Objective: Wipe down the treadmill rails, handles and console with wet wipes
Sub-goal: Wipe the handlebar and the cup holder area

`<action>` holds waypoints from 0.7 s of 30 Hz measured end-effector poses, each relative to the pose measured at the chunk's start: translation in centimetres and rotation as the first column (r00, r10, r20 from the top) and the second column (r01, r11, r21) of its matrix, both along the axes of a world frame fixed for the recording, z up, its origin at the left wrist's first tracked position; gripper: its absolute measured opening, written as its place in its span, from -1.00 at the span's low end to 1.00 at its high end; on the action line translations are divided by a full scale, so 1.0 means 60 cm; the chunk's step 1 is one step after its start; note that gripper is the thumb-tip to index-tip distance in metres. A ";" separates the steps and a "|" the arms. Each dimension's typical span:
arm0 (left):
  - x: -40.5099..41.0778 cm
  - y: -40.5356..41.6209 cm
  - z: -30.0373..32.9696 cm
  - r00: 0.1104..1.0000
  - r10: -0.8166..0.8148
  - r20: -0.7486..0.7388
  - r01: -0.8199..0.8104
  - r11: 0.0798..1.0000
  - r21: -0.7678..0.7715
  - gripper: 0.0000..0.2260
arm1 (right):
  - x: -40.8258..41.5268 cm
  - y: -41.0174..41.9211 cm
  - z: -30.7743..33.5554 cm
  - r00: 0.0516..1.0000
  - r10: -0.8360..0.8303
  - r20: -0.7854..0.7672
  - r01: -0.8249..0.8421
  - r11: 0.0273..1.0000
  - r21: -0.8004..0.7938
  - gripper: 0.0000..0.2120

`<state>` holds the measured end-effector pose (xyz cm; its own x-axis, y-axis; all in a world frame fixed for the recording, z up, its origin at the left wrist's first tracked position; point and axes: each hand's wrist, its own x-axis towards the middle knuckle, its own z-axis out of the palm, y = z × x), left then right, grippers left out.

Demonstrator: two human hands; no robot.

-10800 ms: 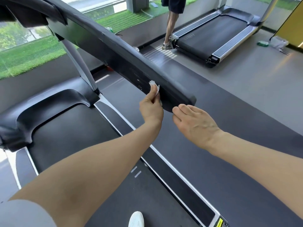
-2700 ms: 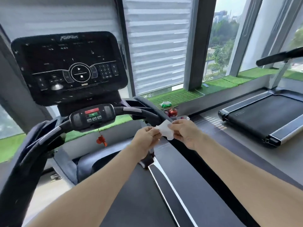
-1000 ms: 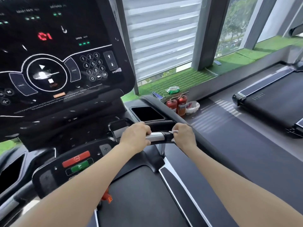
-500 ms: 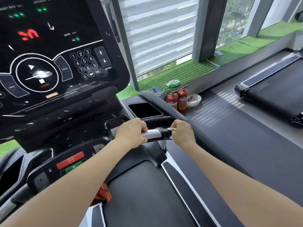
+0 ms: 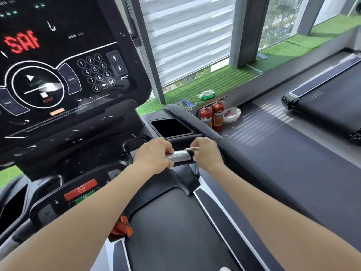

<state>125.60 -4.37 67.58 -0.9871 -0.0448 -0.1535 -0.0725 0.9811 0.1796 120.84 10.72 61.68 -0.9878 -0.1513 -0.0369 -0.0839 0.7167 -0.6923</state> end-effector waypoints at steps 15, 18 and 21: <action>0.002 0.006 0.004 1.000 -0.008 0.002 0.008 1.000 -0.028 -0.73 | 0.014 -0.008 -0.007 1.000 -0.015 -0.008 0.014 0.987 -0.160 -0.89; 0.002 0.006 0.004 1.000 -0.010 0.006 0.010 1.000 -0.022 -0.73 | -0.003 0.041 -0.034 0.985 -0.164 0.049 0.170 0.976 -0.137 -0.91; 0.003 0.007 0.003 1.000 -0.007 -0.002 0.007 1.000 -0.025 -0.73 | -0.011 0.069 -0.055 0.954 -0.283 0.103 0.292 0.952 -0.090 -0.93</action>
<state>125.76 -3.94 67.77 -0.9878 -0.0413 -0.1499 -0.0647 0.9858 0.1547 120.16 14.83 58.41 -0.9834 0.1312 -0.1251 0.1800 0.6255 -0.7592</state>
